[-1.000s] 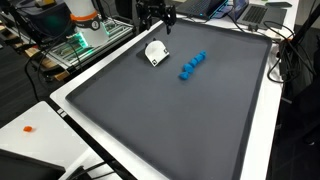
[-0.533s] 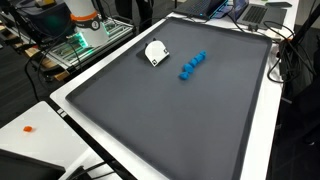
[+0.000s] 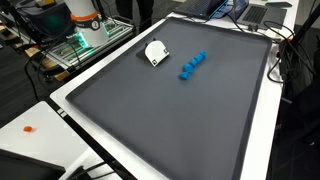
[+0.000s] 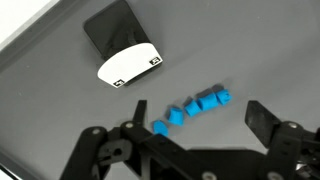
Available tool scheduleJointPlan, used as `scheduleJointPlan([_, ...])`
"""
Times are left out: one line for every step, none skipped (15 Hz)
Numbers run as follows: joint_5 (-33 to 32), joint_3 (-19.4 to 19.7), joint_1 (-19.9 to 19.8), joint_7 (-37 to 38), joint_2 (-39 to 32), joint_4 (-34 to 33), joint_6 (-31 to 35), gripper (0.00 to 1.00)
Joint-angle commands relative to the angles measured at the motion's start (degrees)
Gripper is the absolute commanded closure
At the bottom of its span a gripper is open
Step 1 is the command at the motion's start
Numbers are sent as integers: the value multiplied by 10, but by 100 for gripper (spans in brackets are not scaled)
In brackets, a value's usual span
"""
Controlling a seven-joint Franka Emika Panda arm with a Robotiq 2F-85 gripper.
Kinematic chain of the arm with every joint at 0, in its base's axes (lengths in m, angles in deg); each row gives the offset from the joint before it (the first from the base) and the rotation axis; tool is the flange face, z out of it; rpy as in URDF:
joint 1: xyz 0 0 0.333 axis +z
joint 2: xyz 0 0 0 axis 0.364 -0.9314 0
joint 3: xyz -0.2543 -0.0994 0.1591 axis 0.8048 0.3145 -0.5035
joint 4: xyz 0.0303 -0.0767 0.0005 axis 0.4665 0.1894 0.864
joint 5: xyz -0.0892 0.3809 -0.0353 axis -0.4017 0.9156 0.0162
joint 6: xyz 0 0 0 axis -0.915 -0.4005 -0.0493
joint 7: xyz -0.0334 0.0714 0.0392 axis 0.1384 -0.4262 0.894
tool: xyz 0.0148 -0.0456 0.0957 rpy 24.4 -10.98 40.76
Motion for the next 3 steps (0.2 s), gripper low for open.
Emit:
scheduleJointPlan([-2, -6, -1, -13, 0, -3, -2, 0])
scheduleJointPlan([-3, -8, -1, -20, -1, -4, -3, 0])
scheduleJointPlan([-4, -9, 0, -23, -1, -5, -3, 0])
